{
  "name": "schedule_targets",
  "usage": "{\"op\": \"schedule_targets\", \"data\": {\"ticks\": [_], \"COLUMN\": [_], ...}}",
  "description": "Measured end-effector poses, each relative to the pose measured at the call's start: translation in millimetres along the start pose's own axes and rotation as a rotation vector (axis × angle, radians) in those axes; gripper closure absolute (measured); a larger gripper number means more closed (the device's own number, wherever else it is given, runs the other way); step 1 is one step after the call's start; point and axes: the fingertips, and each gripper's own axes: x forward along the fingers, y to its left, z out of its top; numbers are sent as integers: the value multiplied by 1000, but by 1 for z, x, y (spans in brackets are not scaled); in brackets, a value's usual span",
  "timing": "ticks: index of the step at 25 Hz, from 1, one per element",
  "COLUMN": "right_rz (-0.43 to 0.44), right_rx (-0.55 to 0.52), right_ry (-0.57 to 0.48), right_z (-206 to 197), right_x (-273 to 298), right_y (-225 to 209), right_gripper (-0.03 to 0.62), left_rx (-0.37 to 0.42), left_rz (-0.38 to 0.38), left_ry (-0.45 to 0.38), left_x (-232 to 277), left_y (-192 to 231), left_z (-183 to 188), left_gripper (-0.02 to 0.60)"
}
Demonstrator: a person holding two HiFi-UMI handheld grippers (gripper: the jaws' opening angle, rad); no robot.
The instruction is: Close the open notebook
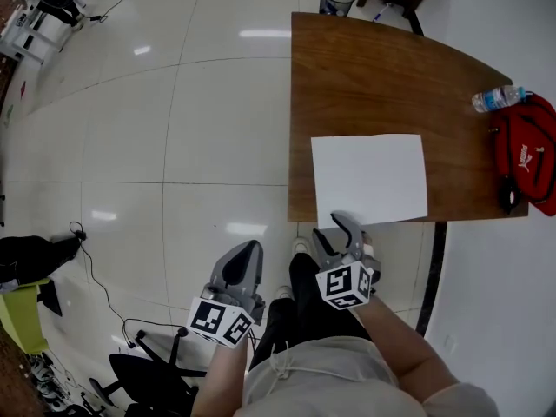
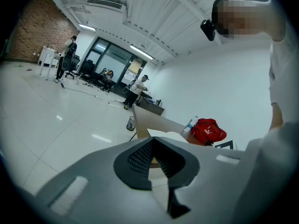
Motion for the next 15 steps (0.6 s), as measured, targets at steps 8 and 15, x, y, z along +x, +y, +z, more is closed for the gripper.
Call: {"op": "schedule_targets", "data": {"ticks": [8, 15], "right_rz": [-14, 6], "right_rx": [89, 292], "right_ry": [-82, -164], "right_z": [17, 44], "right_x": [-11, -42], "right_y": [-7, -29], "right_gripper": [576, 585], "left_rx": [11, 46], "left_rz": [6, -40], "left_ry": [-9, -29], "left_x": [-7, -1], "left_y": [-8, -30], "left_z": [3, 20], "left_gripper": [578, 578]}}
